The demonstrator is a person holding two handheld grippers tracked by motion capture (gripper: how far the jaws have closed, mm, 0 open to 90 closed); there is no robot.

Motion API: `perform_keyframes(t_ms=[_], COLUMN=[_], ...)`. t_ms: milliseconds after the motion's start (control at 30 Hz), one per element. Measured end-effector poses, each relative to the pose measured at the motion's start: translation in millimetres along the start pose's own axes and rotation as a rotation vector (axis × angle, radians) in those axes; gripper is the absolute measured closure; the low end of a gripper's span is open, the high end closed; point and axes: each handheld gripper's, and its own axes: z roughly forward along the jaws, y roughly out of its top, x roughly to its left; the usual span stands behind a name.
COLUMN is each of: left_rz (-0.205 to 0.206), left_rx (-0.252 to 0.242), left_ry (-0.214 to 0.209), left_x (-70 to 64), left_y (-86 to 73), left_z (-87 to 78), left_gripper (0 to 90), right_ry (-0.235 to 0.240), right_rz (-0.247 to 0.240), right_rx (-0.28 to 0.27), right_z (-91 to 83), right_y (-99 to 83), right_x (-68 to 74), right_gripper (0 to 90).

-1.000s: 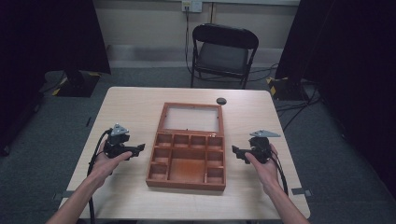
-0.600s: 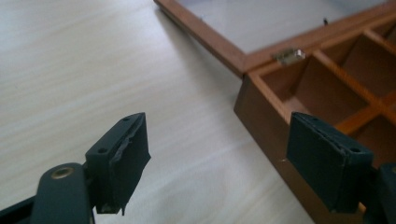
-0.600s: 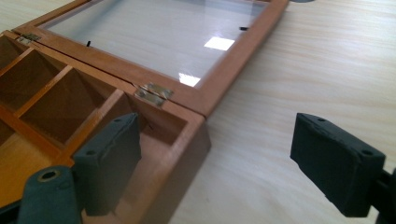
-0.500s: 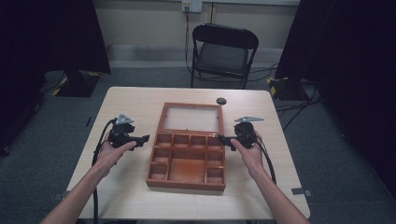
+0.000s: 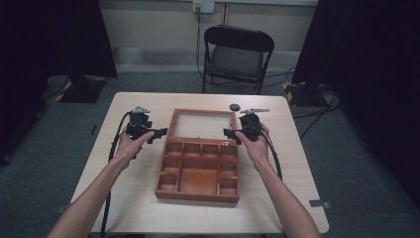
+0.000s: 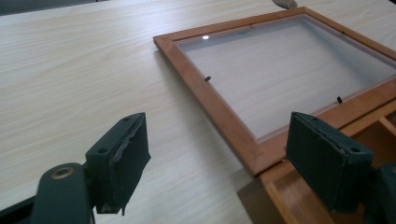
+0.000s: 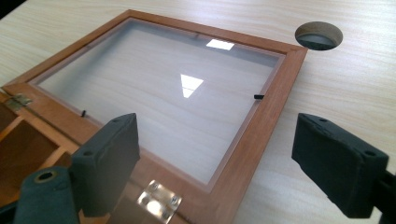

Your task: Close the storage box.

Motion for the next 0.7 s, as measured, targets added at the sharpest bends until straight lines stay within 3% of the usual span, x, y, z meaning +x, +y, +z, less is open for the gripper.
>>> perform_keyframes(t_ms=[133,233,300,433,700], left_rz=[-0.017,-0.017,-0.042,-0.068,-0.064], left_rx=[-0.002,0.029,0.029,0.053,0.083], left_ry=[-0.007,-0.009,-0.022,-0.045,-0.063], left_x=[-2.3,-2.1,-1.6,-1.5,-5.9], left_y=[1.6,0.8,-0.4,-2.3,-5.5], left_z=[13.3,23.8,29.7,40.2,51.5], left_gripper=[19.7,18.5,18.0,16.3,16.0], right_ry=[0.008,0.001,0.005,0.03,0.034], right_rz=[0.015,0.021,0.026,0.102,0.151], right_rx=[0.02,0.06,0.078,0.077,0.095], right_z=[11.2,22.4,29.3,38.2,45.4], right_y=[-1.8,-6.7,-9.4,-12.0,-13.5], right_x=[-3.1,-5.8,-7.7,-9.9,-10.0], right_gripper=[14.4,14.4,14.4,14.4,13.1])
